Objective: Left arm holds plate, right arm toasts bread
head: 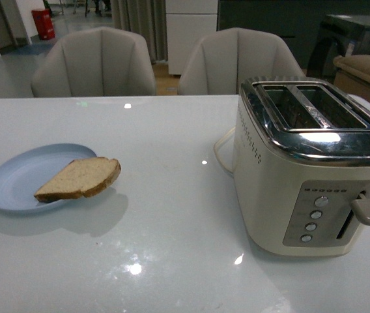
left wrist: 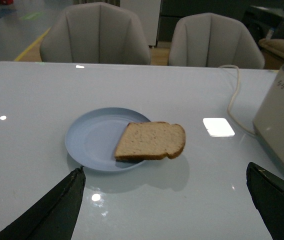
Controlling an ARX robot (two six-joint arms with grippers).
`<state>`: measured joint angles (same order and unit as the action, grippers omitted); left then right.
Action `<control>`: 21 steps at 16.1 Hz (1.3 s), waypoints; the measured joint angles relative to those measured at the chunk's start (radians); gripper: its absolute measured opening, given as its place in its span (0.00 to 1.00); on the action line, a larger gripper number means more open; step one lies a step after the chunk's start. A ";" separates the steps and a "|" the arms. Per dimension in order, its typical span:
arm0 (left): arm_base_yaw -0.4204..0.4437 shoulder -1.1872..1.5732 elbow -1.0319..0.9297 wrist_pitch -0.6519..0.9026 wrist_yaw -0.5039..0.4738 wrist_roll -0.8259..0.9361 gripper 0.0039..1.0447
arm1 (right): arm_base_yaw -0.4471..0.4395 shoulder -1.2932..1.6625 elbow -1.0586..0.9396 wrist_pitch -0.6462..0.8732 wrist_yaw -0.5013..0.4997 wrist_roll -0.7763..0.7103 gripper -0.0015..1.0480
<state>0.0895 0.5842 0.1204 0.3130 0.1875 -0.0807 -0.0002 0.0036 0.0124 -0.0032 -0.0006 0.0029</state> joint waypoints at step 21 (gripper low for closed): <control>0.138 1.663 0.980 0.293 0.064 0.196 0.94 | 0.000 0.000 0.000 0.000 0.000 0.000 0.94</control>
<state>0.2276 2.2471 1.1004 0.6056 0.2520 0.1158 -0.0002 0.0036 0.0124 -0.0032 -0.0002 0.0029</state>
